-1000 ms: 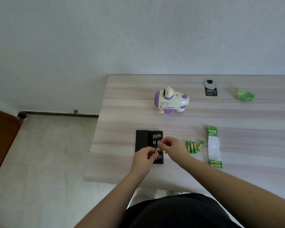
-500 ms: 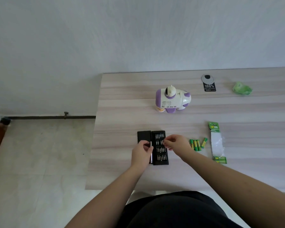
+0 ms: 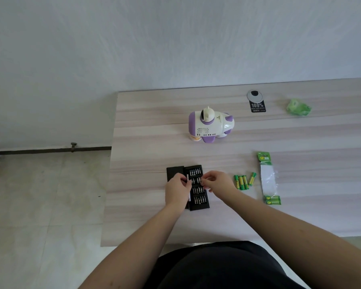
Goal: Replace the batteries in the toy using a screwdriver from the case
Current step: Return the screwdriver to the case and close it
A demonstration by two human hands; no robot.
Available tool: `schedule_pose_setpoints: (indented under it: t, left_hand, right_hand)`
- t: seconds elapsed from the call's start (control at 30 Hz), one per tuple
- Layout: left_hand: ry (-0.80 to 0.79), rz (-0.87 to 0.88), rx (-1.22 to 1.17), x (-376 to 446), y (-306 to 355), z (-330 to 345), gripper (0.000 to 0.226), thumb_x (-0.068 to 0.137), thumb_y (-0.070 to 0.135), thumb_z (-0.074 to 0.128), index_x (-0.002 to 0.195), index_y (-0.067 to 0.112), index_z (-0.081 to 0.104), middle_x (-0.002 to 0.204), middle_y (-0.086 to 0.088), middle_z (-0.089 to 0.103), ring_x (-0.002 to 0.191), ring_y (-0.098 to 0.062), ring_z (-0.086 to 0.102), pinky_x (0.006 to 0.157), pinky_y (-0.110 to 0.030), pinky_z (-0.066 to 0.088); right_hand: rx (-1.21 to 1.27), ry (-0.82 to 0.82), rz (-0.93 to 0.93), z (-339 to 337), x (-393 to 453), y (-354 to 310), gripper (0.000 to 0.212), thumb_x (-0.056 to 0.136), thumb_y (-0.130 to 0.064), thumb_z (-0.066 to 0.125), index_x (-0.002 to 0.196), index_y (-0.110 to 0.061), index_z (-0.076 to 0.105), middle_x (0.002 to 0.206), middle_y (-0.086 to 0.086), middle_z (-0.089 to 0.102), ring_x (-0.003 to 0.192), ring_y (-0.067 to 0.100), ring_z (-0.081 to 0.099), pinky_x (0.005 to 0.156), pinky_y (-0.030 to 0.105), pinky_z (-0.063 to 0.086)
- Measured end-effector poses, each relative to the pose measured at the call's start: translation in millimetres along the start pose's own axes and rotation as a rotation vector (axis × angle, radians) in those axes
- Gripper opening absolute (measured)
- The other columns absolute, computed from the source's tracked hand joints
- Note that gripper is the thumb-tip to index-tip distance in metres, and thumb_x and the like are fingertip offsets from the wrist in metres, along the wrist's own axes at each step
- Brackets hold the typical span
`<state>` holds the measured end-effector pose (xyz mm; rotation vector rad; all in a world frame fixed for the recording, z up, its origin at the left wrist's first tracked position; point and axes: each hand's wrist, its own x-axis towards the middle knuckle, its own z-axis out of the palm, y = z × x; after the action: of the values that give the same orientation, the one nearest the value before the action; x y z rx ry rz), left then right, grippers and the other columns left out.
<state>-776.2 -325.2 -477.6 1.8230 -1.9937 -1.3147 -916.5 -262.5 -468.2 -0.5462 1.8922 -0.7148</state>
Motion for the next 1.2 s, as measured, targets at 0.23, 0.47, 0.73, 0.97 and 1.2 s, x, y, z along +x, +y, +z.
schedule_pose_setpoints:
  t: [0.23, 0.47, 0.73, 0.97, 1.2]
  left_hand:
    - [0.008, -0.016, -0.006, 0, -1, 5, 0.014, 0.086, 0.022, 0.07, 0.09, 0.014, 0.059, 0.068, 0.007, 0.055, 0.062, -0.007, 0.051, 0.061, -0.022, 0.039]
    - [0.001, -0.002, -0.031, 3, -9, 6, 0.014, 0.087, 0.025, 0.07, 0.09, 0.016, 0.059, 0.071, 0.002, 0.058, 0.069, -0.019, 0.059, 0.067, -0.032, 0.052]
    - [0.001, 0.0, 0.046, 8, -11, 5, 0.013, 0.088, 0.027, 0.067, 0.093, 0.017, 0.062, 0.072, 0.006, 0.054, 0.067, -0.012, 0.052, 0.063, -0.024, 0.037]
    - [-0.041, -0.005, 0.089, 13, -13, 6, 0.012, 0.089, 0.026, 0.066, 0.096, 0.018, 0.059, 0.077, 0.003, 0.054, 0.068, -0.014, 0.051, 0.064, -0.026, 0.038]
    - [-0.058, -0.093, 0.055, 18, -9, 7, 0.011, 0.086, 0.019, 0.068, 0.09, 0.02, 0.057, 0.072, 0.004, 0.053, 0.066, -0.018, 0.052, 0.065, -0.03, 0.044]
  right_hand:
    - [-0.021, -0.018, 0.008, 1, 3, 5, 0.002, 0.088, -0.018, 0.065, 0.087, -0.019, 0.067, 0.085, 0.006, 0.074, 0.081, 0.02, 0.071, 0.074, 0.033, 0.056]
    - [-0.059, -0.008, -0.016, -4, 5, 5, 0.003, 0.089, -0.02, 0.064, 0.087, -0.02, 0.067, 0.084, 0.001, 0.071, 0.073, 0.014, 0.066, 0.075, 0.033, 0.056]
    - [-0.15, 0.008, -0.04, -8, 11, -3, 0.004, 0.087, -0.021, 0.065, 0.089, -0.025, 0.066, 0.083, -0.002, 0.07, 0.075, 0.012, 0.062, 0.069, 0.024, 0.051]
    - [-0.275, -0.013, -0.087, -5, 13, -8, 0.006, 0.087, -0.022, 0.067, 0.093, -0.022, 0.066, 0.082, -0.006, 0.067, 0.079, 0.011, 0.062, 0.066, 0.019, 0.047]
    - [-0.371, -0.051, -0.103, -4, 15, -14, 0.011, 0.088, -0.026, 0.067, 0.095, -0.02, 0.071, 0.093, -0.005, 0.07, 0.087, 0.012, 0.063, 0.07, 0.02, 0.047]
